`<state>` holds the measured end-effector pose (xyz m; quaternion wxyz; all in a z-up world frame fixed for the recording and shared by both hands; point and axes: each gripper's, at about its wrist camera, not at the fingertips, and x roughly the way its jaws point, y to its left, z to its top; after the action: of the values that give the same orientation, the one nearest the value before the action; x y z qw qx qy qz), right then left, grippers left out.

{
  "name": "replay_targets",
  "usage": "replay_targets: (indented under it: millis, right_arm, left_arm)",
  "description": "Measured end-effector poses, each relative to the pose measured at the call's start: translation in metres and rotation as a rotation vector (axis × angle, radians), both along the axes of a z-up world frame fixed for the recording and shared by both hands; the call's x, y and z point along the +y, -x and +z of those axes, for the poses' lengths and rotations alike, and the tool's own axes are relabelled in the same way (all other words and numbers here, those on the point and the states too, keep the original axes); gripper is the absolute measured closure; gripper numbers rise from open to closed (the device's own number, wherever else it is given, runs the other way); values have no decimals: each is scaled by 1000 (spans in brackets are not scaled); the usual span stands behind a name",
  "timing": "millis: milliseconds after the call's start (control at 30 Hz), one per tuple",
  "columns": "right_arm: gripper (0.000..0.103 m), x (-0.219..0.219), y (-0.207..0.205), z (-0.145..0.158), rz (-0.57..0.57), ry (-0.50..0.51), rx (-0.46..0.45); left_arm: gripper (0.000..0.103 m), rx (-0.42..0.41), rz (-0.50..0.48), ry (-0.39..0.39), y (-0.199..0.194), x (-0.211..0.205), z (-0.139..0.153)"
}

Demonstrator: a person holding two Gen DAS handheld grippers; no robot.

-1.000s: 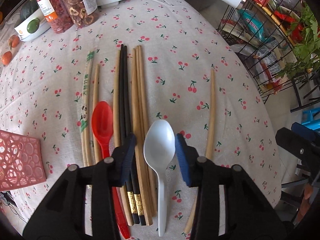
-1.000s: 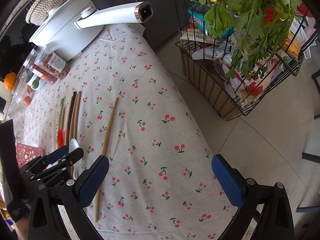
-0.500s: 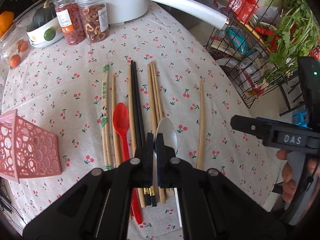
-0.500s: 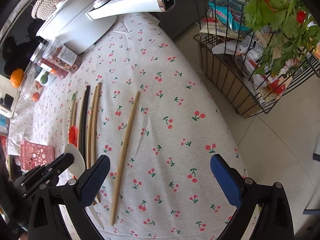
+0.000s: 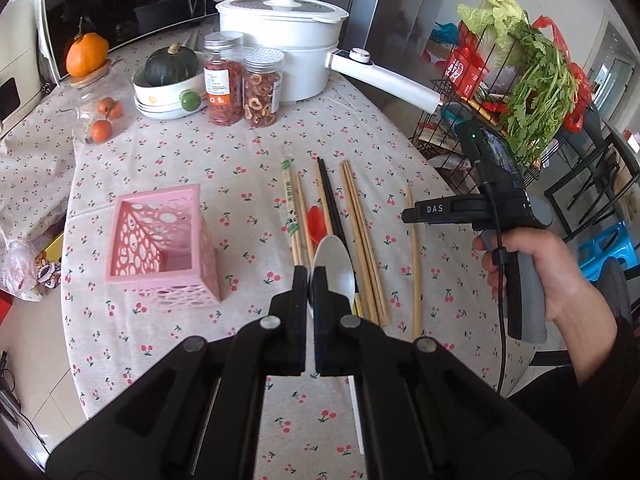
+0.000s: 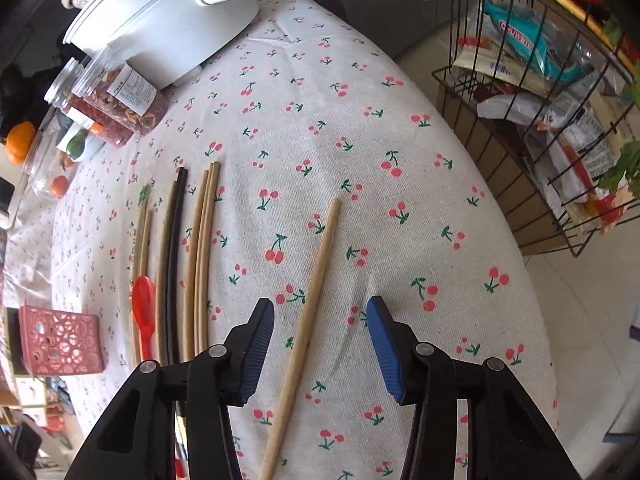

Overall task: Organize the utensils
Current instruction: 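Carry the white spoon with the left tool and drop it into the pink holder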

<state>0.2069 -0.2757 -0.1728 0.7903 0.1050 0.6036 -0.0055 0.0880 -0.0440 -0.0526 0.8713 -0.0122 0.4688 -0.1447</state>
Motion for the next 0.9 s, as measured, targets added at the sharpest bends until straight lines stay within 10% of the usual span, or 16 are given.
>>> replay_targets:
  millis: [267, 633, 900]
  right_arm:
    - [95, 18, 9, 0, 65, 120, -38]
    - [97, 31, 55, 68, 96, -48, -240]
    - [97, 55, 101, 131, 204, -95, -448]
  left_arm:
    - [100, -56, 61, 72, 13, 40, 8]
    - [100, -250, 127, 94, 41, 75, 49]
    - [100, -567, 251, 63, 52, 94, 91]
